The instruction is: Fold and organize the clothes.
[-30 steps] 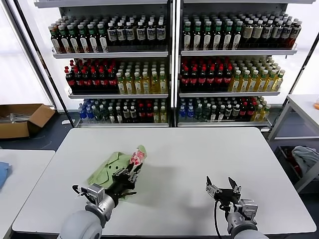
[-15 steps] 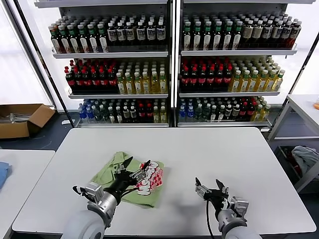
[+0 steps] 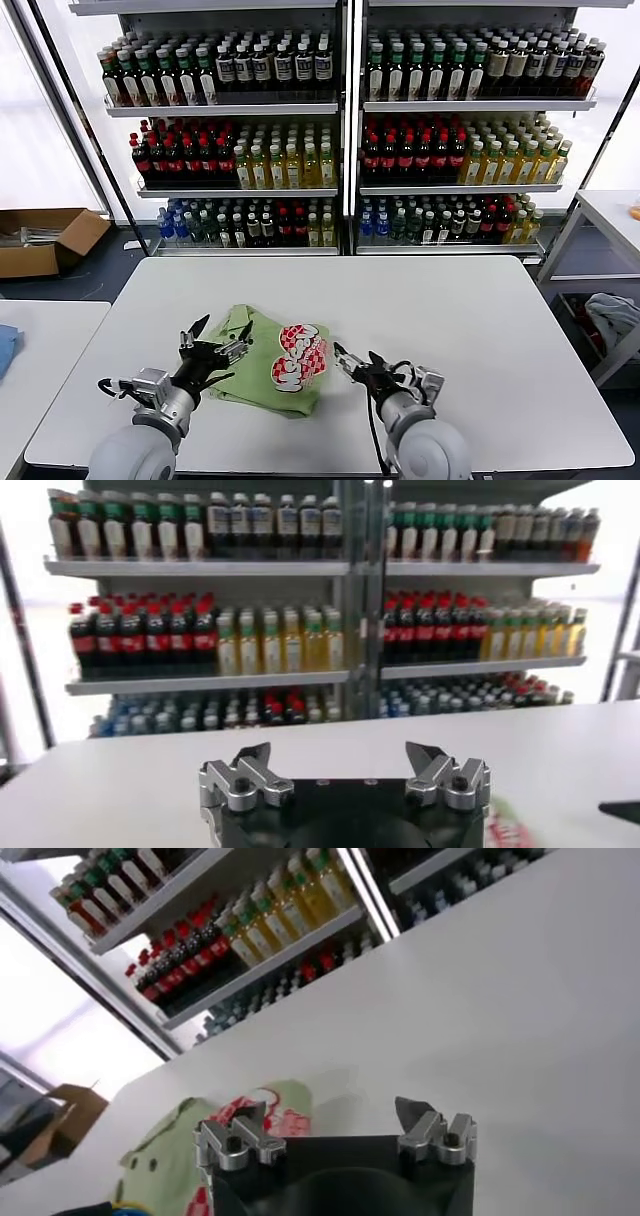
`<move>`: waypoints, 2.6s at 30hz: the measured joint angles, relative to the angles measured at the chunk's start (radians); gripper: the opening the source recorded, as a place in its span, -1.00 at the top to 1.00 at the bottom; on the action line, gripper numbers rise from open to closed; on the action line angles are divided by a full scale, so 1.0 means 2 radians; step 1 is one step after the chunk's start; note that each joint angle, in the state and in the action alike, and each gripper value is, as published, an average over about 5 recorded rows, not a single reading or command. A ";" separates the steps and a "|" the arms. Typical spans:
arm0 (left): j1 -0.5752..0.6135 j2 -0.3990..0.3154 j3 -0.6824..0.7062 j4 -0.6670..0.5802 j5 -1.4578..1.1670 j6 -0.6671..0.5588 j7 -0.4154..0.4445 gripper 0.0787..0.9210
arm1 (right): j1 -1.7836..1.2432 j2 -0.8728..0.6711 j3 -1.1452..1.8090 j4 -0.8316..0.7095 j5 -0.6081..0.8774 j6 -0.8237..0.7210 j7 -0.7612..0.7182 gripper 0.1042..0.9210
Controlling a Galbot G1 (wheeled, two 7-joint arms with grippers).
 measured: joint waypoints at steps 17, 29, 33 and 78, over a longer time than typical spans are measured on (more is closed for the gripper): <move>0.000 -0.001 -0.022 0.016 0.014 -0.002 -0.005 -0.77 | 0.046 0.051 -0.051 -0.083 0.035 0.007 0.050 -0.10; 0.001 -0.004 -0.025 0.016 0.016 -0.003 -0.006 -0.77 | 0.047 0.046 -0.070 -0.082 0.016 0.002 0.067 0.74; 0.004 -0.006 -0.027 0.012 0.015 -0.002 -0.007 -0.77 | 0.046 0.030 -0.072 -0.069 0.007 -0.002 0.068 0.94; 0.031 -0.031 -0.024 -0.020 0.014 0.005 -0.012 -0.77 | 0.165 -0.099 -0.079 -0.101 -0.198 -0.005 -0.048 -0.76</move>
